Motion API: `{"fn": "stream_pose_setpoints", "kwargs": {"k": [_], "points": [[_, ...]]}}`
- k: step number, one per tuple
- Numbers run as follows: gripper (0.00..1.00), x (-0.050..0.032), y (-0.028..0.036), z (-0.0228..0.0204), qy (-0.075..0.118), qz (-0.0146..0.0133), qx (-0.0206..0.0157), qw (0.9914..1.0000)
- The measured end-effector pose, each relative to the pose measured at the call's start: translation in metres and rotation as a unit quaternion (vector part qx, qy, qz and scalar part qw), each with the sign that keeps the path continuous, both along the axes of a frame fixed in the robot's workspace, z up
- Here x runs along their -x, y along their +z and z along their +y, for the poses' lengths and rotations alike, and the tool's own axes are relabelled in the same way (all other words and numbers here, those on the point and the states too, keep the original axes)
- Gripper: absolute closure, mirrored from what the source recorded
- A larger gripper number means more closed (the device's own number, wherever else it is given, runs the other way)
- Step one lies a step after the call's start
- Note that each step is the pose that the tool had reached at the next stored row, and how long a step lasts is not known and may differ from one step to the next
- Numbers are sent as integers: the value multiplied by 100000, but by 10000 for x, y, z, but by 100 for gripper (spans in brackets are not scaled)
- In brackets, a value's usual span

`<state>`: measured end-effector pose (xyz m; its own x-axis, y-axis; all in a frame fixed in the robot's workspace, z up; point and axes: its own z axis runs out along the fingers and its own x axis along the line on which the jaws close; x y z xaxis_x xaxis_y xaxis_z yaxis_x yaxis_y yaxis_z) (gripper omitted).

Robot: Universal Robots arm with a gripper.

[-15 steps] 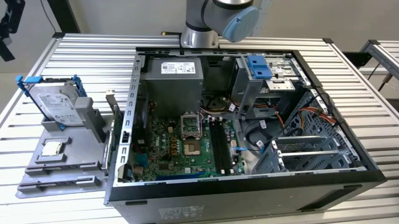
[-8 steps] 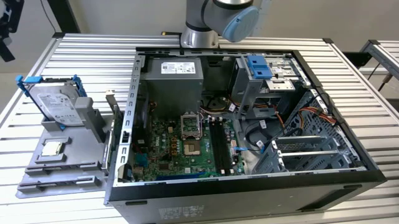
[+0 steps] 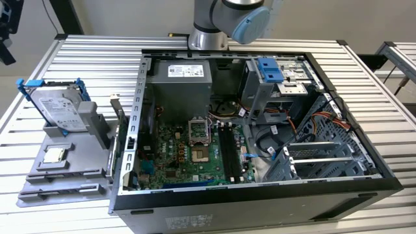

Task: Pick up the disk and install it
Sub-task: 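Pick up the disk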

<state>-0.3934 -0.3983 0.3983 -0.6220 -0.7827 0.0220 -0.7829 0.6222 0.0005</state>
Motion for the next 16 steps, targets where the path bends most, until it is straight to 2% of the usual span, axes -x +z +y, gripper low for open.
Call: {"fn": "stream_pose_setpoints", "kwargs": {"k": [11, 13, 16], "points": [[100, 0, 1, 0, 173, -1, -1, 100000], [100, 0, 0, 0, 831, -4, 2, 99997], [100, 0, 1, 0, 2822, -1, 38, 99960]]}}
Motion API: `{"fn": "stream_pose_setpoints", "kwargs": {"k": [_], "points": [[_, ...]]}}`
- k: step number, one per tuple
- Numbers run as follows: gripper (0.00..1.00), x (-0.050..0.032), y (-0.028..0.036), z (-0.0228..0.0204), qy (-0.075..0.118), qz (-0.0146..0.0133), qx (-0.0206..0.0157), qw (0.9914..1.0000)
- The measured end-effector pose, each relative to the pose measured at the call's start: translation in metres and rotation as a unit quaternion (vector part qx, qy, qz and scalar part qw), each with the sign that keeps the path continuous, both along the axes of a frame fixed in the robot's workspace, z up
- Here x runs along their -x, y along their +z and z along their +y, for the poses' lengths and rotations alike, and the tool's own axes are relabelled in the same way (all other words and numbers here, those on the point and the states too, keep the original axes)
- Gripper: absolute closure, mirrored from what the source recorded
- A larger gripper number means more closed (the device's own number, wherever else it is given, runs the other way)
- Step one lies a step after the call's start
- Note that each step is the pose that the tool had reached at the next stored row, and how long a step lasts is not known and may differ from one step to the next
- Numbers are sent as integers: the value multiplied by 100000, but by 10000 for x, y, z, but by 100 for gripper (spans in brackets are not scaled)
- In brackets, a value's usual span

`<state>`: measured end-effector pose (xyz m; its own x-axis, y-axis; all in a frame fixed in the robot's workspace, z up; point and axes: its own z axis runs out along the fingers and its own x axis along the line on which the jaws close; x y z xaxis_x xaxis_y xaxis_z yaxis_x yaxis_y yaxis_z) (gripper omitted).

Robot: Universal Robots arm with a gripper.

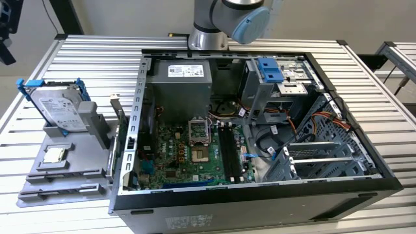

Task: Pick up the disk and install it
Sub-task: 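Pick up the disk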

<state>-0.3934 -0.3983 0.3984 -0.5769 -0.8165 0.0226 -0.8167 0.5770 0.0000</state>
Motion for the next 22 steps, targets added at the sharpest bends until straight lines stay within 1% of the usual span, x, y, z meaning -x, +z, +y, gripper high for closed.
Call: {"fn": "stream_pose_setpoints", "kwargs": {"k": [3, 6, 8, 11, 14, 15, 17, 20, 22], "points": [[100, 0, 0, 0, 2404, 0, 13, 99971], [100, -1, 0, 0, 4918, 1, 24, 99879], [100, -1, 0, 0, 6741, 4, 24, 99773], [100, 0, 0, 0, 9514, -3, 22, 99546], [100, 0, 0, 0, 12200, -4, 21, 99253], [100, 0, 0, 0, 13082, -3, 13, 99141], [100, 0, 0, 0, 14906, -13, -58, 98883], [100, 0, -2, 0, 17384, -55, -363, 98477], [100, 0, -3, 0, 19016, -91, -598, 98173]]}}
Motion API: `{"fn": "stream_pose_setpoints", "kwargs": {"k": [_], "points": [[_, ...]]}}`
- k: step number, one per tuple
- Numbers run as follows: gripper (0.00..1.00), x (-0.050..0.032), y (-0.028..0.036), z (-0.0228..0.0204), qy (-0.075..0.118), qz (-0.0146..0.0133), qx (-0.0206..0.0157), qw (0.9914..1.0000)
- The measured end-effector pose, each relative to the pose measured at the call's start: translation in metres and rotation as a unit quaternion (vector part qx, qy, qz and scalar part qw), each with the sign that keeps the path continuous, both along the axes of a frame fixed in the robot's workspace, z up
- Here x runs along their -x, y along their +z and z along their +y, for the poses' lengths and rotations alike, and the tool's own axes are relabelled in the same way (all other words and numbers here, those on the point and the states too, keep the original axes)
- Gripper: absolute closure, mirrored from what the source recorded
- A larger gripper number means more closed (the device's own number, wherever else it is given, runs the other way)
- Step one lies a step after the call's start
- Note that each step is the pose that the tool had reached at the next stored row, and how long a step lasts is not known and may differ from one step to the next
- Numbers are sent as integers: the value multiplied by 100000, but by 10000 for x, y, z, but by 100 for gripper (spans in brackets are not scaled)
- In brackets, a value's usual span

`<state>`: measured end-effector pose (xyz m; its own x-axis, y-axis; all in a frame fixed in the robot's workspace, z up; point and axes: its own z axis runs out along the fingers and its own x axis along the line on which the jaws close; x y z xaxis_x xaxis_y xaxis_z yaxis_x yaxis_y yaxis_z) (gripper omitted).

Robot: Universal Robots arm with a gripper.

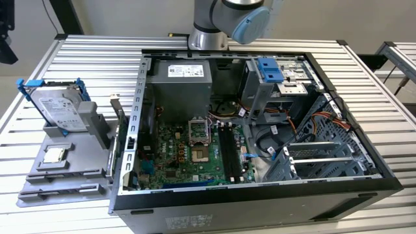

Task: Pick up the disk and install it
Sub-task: 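Pick up the disk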

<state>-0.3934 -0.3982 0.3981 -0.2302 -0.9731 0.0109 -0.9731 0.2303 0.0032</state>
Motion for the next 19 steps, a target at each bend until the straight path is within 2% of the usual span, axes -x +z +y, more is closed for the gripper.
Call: {"fn": "stream_pose_setpoints", "kwargs": {"k": [2, 6, 7, 10, 13, 19], "points": [[100, -1, -1, 0, 962, -5, -152, 99995], [100, -1, -6, 5, 988, -6, -252, 99995], [100, -1, -10, 10, 1007, 1, -534, 99993], [100, -1, -22, 31, 1145, -19, -1747, 99978], [100, -1, -33, 48, 1548, -18, -2213, 99964], [100, 5, -44, 60, 3479, 30, -2306, 99913]]}}
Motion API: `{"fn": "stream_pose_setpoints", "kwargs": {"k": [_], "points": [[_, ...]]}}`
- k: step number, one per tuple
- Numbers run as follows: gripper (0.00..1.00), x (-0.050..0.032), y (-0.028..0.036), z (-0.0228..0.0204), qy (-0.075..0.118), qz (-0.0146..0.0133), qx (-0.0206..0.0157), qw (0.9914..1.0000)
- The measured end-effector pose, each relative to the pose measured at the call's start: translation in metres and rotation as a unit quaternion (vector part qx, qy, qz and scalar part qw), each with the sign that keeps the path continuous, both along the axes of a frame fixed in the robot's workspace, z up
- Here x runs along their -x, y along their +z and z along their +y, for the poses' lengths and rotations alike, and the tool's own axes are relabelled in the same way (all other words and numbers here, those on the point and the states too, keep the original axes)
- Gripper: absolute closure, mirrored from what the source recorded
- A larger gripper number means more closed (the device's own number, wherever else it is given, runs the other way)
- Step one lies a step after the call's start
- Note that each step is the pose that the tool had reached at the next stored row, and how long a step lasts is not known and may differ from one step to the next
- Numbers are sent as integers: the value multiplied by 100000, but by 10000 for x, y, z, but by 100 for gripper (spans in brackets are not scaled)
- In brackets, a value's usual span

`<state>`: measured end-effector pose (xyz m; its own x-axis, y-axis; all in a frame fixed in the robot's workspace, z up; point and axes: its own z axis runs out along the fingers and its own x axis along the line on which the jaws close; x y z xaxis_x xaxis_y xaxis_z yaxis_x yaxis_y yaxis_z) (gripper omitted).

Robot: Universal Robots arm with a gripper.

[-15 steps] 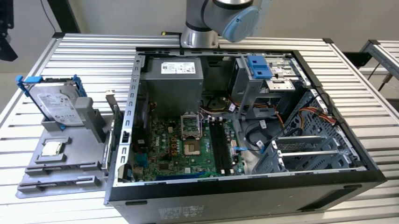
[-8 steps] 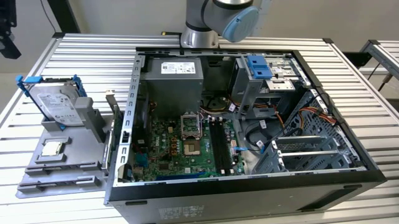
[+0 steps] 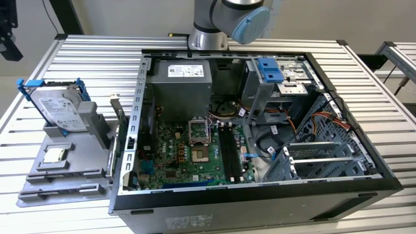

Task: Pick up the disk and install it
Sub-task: 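Pick up the disk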

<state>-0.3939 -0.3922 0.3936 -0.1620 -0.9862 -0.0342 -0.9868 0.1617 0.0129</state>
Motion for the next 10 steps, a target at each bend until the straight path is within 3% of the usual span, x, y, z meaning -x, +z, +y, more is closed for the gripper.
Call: {"fn": "stream_pose_setpoints", "kwargs": {"k": [5, 10], "points": [[100, 3, -13, 6, 2438, 2, 0, 99970], [100, 3, -28, 12, 5244, 1, -2, 99862]]}}
